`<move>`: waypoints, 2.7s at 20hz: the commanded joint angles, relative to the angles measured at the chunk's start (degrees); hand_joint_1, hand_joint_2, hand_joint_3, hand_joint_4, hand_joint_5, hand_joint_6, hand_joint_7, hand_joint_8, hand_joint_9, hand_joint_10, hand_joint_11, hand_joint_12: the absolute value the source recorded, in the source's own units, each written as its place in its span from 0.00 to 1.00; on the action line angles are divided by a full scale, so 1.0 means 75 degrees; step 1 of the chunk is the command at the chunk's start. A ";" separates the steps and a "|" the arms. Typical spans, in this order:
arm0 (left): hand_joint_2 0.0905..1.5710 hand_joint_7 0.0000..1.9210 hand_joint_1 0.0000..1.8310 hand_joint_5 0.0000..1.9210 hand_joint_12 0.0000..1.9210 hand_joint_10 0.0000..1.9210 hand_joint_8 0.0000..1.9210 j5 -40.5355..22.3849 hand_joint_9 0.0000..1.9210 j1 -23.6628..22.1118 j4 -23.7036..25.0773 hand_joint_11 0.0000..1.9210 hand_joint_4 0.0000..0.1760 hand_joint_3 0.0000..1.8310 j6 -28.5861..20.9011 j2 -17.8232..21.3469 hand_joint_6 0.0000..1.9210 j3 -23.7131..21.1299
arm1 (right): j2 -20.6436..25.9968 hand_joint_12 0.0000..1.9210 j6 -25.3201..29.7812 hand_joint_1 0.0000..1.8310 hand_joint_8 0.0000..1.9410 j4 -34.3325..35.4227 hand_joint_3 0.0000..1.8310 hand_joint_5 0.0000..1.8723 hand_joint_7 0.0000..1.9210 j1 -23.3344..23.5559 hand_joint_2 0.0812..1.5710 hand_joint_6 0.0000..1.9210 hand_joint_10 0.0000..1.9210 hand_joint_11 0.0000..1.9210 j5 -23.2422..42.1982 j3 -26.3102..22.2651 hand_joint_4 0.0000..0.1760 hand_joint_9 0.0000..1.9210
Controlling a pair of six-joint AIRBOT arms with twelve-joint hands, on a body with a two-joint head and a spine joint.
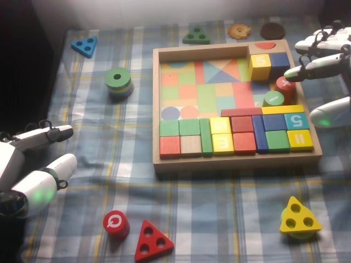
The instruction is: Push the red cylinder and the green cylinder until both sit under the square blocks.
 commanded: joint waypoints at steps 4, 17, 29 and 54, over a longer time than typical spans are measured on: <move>0.81 0.24 0.30 0.32 0.34 0.00 0.00 -0.0818 0.23 -0.0039 0.0275 0.00 0.48 0.00 -0.0059 -0.0021 0.00 0.0043 | -0.0209 0.00 0.0010 0.00 0.00 0.0278 0.00 0.17 0.00 -0.0021 0.58 0.00 0.00 0.00 0.0646 0.0195 1.00 0.00; 0.81 0.24 0.31 0.33 0.34 0.00 0.00 -0.0741 0.22 -0.0039 0.0286 0.00 0.46 0.00 -0.0059 -0.0008 0.00 0.0048 | 0.0083 0.00 0.0010 0.00 0.00 0.0227 0.00 0.16 0.00 -0.0309 0.58 0.00 0.00 0.00 0.0415 -0.0064 1.00 0.00; 0.82 0.24 0.28 0.32 0.34 0.00 0.00 -0.0727 0.22 -0.0039 0.0282 0.00 0.47 0.00 -0.0059 -0.0009 0.00 0.0054 | 0.0372 0.00 0.0010 0.00 0.00 0.0139 0.00 0.16 0.00 -0.0365 0.55 0.00 0.00 0.00 0.0422 -0.0419 1.00 0.00; 0.81 0.25 0.32 0.34 0.36 0.00 0.00 -0.0999 0.23 -0.0042 0.0346 0.00 0.59 0.00 -0.0058 0.0124 0.00 0.0006 | 0.1286 0.00 -0.3834 0.00 0.00 0.4302 0.00 0.13 0.00 -0.1546 0.63 0.00 0.00 0.00 0.3528 -0.2123 0.74 0.00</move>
